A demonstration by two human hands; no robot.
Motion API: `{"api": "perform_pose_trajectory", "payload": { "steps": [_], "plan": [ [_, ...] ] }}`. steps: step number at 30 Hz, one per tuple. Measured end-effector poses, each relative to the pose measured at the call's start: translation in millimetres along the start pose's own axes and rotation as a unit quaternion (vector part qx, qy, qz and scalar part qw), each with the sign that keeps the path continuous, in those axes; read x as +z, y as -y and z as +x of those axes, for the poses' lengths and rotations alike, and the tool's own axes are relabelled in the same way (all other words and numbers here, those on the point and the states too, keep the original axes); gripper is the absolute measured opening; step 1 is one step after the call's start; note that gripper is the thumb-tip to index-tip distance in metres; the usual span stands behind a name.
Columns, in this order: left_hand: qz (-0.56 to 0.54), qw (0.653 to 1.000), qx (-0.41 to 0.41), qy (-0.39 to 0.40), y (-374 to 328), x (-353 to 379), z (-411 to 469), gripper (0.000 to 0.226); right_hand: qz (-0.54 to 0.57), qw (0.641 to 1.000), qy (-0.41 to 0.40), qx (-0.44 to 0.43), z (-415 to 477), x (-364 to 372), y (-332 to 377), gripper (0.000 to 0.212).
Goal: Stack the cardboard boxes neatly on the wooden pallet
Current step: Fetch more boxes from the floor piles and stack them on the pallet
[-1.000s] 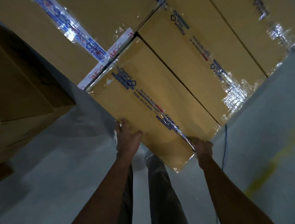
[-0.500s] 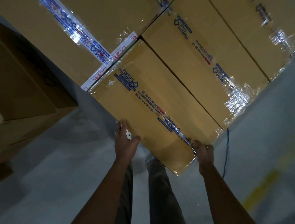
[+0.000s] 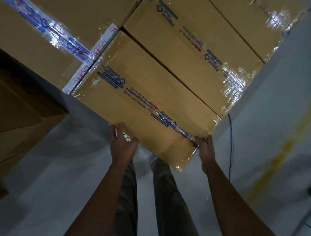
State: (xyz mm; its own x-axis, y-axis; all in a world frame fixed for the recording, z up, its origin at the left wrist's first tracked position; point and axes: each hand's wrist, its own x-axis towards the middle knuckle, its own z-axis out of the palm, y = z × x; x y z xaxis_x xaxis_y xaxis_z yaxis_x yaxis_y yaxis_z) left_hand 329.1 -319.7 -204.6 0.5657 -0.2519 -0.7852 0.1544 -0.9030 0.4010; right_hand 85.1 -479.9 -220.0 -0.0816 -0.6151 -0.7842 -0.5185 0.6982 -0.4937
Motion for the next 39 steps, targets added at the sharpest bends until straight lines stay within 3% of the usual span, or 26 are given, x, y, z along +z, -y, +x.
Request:
{"api": "perform_pose_trajectory", "payload": {
  "steps": [2,5,7,10,12,16,19,25,32,39],
  "plan": [
    [0.031,0.999,0.015,-0.016,-4.4,2.8,-5.9,0.09,-0.013,0.999,-0.029,-0.014,5.1,3.7,-0.1,0.074],
    [0.064,0.996,0.048,-0.029,-10.4,5.8,-13.0,0.09,-0.083,0.982,-0.166,0.036,16.6,20.2,11.5,0.105],
    [0.091,0.994,0.059,-0.025,-13.0,5.7,-15.4,0.091,-0.12,0.969,-0.207,0.054,21.3,33.6,26.1,0.099],
    [0.15,0.982,0.106,-0.03,-14.8,4.0,-17.6,0.091,-0.172,0.97,-0.162,0.052,23.1,47.1,37.2,0.105],
    [0.175,0.976,0.126,-0.028,-15.2,2.6,-17.8,0.093,-0.194,0.964,-0.178,0.04,20.4,47.7,40.1,0.103],
    [0.18,0.978,0.097,0.037,-9.5,4.2,-12.4,0.098,-0.217,0.969,-0.114,0.023,17.9,41.0,40.6,0.101],
    [0.208,0.97,0.1,0.073,-5.0,7.1,-14.0,0.098,-0.23,0.967,-0.109,-0.02,10.0,28.5,31.5,0.098],
    [0.212,0.969,0.103,0.077,-6.0,12.5,-25.7,0.097,-0.291,0.947,-0.129,-0.051,-9.9,14.8,19.2,0.095],
    [0.24,0.959,0.118,0.099,-37.2,19.3,-47.2,0.098,-0.303,0.949,-0.076,-0.034,-24.2,16.5,38.4,0.09],
    [0.249,0.958,0.126,0.06,-76.8,12.5,-77.1,0.098,-0.313,0.946,-0.015,-0.088,-52.4,4.2,61.6,0.084]
  ]
}}
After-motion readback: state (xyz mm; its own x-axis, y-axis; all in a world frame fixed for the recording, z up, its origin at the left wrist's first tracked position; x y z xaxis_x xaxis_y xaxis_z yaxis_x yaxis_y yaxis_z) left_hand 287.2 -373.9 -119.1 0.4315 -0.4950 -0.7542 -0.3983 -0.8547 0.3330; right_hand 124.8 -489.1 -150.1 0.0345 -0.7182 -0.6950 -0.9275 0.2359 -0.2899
